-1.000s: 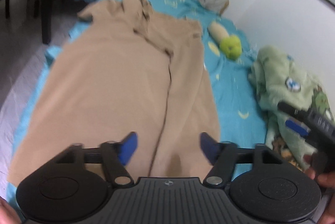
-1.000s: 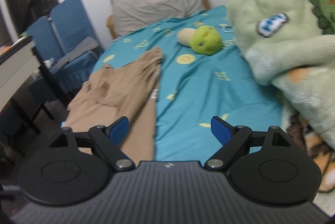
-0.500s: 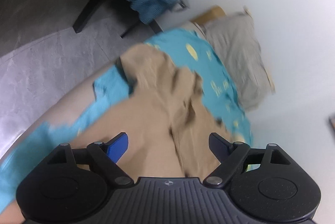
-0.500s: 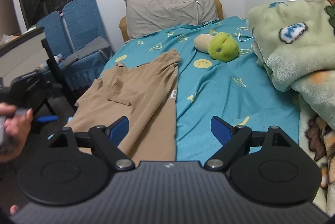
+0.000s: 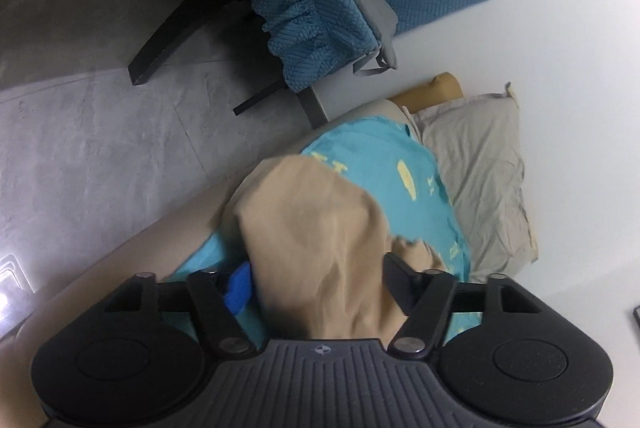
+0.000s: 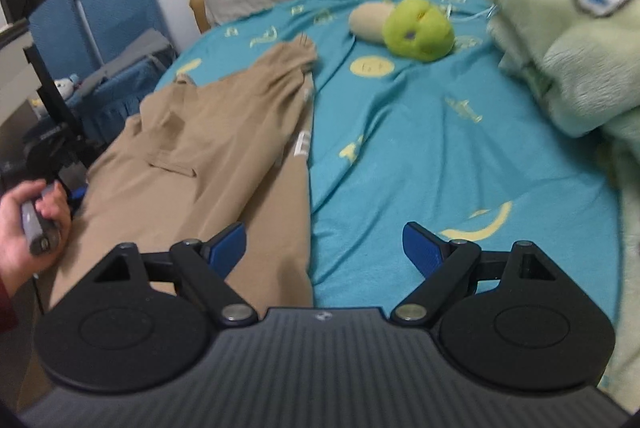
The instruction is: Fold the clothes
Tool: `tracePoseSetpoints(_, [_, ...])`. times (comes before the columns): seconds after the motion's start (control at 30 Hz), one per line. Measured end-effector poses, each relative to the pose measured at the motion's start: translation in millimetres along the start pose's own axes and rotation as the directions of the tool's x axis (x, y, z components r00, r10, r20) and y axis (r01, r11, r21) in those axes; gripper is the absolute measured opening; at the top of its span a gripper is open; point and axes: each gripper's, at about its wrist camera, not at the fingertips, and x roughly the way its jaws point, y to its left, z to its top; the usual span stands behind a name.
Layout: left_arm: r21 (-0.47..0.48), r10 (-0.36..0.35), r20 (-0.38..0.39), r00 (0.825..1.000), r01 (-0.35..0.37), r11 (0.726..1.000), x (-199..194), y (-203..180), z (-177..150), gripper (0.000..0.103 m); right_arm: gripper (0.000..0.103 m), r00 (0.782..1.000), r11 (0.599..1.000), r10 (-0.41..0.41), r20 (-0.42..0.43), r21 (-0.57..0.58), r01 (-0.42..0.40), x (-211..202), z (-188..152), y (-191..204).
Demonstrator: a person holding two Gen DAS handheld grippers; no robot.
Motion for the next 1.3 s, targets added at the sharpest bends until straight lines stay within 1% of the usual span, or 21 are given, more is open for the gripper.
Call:
tracePoseSetpoints(0.03, [0.015, 0.022, 0.004, 1.0, -0.022, 1.0, 5.8, -1.7, 3.4, 0.05, 0.087, 1.0, 1.0, -0.002, -0.012, 0.001, 0.002, 6.0, -0.7, 0.4])
tracePoseSetpoints(0.1, [0.037, 0.068, 0.008, 0.998, -0.068, 0.997, 16.7, -3.4, 10.1, 0.019, 0.087, 0.999, 1.0, -0.005, -0.034, 0.014, 0.006, 14.0, -2.3, -1.2])
tracePoseSetpoints(0.17, [0.047, 0.092, 0.005, 0.996, -0.092, 0.995, 24.9, -3.3, 16.3, 0.012, 0.087, 0.999, 0.999, -0.01, -0.047, 0.04, 0.012, 17.4, -3.0, -5.6])
tracePoseSetpoints(0.23, [0.141, 0.124, 0.028, 0.992, -0.127, 0.982, 27.0, -16.4, 18.1, 0.009, 0.087, 0.999, 0.998, -0.015, -0.044, 0.064, 0.018, 17.1, -2.1, -9.9])
tracePoseSetpoints(0.3, [0.281, 0.157, 0.079, 0.984, -0.173, 0.944, 22.8, -39.3, 14.8, 0.009, 0.087, 0.999, 0.997, -0.018, -0.031, 0.079, 0.021, 13.9, -0.8, -12.2])
tracePoseSetpoints(0.4, [0.469, 0.134, 0.164, 0.977, -0.196, 0.861, 5.6, -84.8, 1.2, 0.009, 0.087, 1.0, 0.996, -0.011, -0.008, 0.091, 0.012, 6.9, 2.0, -12.9])
tracePoseSetpoints(0.43, [0.541, 0.12, 0.191, 0.974, -0.207, 0.815, -0.2, -102.5, -7.2, 0.009, 0.087, 1.0, 0.996, -0.009, -0.001, 0.094, 0.009, 4.1, 2.8, -13.2])
tracePoseSetpoints(0.47, [0.623, 0.097, 0.213, 0.972, -0.212, 0.753, -4.7, -122.6, -20.5, 0.009, 0.087, 1.0, 0.995, -0.008, 0.006, 0.096, 0.007, 1.4, 3.6, -13.6])
tracePoseSetpoints(0.57, [0.832, 0.005, 0.238, 0.971, -0.207, 0.515, -15.6, -182.6, -68.5, 0.009, 0.087, 1.0, 0.994, -0.009, 0.027, 0.105, 0.006, -5.1, 6.2, -16.1])
tracePoseSetpoints(0.6, [0.883, -0.029, 0.216, 0.976, -0.183, 0.432, -18.0, -199.1, -90.4, 0.009, 0.087, 0.999, 0.994, -0.011, 0.034, 0.109, 0.007, -6.8, 7.2, -17.4])
tracePoseSetpoints(0.7, [0.972, -0.091, 0.099, 0.991, -0.076, 0.222, -19.3, -232.5, -158.7, 0.009, 0.087, 0.998, 0.993, -0.016, 0.055, 0.122, 0.009, -11.9, 10.1, -21.2])
tracePoseSetpoints(0.73, [0.982, -0.091, 0.054, 0.994, -0.037, 0.183, -16.6, -238.8, -178.6, 0.009, 0.087, 0.998, 0.992, -0.018, 0.059, 0.126, 0.011, -12.8, 10.9, -22.6])
tracePoseSetpoints(0.77, [0.988, -0.084, 0.01, 0.996, 0.004, 0.157, -12.6, -243.5, -197.5, 0.01, 0.087, 0.998, 0.991, -0.021, 0.062, 0.131, 0.013, -13.1, 11.4, -24.2])
tracePoseSetpoints(0.8, [0.988, -0.063, -0.015, 0.998, 0.024, 0.153, -5.6, -244.2, -212.0, 0.012, 0.087, 0.998, 0.991, -0.023, 0.063, 0.136, 0.014, -13.1, 11.7, -25.9])
tracePoseSetpoints(0.9, [0.984, 0.015, -0.066, 0.998, 0.062, 0.169, 18.9, -241.3, -250.4, 0.023, 0.087, 0.998, 0.988, -0.024, 0.062, 0.151, 0.015, -12.2, 11.3, -30.0])
tracePoseSetpoints(0.93, [0.979, 0.03, -0.083, 0.996, 0.076, 0.19, 14.9, -236.2, -249.9, 0.028, 0.087, 0.998, 0.988, -0.026, 0.063, 0.15, 0.017, -11.6, 11.2, -30.9])
tracePoseSetpoints(1.0, [0.964, 0.051, -0.12, 0.991, 0.105, 0.243, -2.5, -222.9, -238.9, 0.044, 0.087, 0.998, 0.988, -0.021, 0.062, 0.151, 0.011, -10.2, 11.4, -32.1])
tracePoseSetpoints(1.03, [0.956, 0.061, -0.139, 0.988, 0.118, 0.27, -11.2, -216.2, -233.3, 0.046, 0.087, 0.998, 0.988, -0.016, 0.061, 0.153, 0.006, -9.5, 11.6, -32.6])
tracePoseSetpoints(1.1, [0.936, 0.079, -0.177, 0.981, 0.143, 0.323, -28.6, -202.9, -222.3, 0.059, 0.087, 0.998, 0.988, -0.003, 0.062, 0.153, -0.007, -8.7, 12.0, -33.2])
tracePoseSetpoints(1.2, [0.899, 0.102, -0.236, 0.967, 0.177, 0.401, -54.7, -182.8, -205.7, 0.073, 0.087, 0.997, 0.988, 0.021, 0.071, 0.152, -0.031, -11.4, 13.3, -32.5])
tracePoseSetpoints(1.3, [0.848, 0.118, -0.278, 0.953, 0.186, 0.497, -110.9, -145.6, -166.4, 0.077, 0.087, 0.996, 0.987, 0.045, 0.081, 0.149, -0.056, -17.7, 13.1, -30.6])
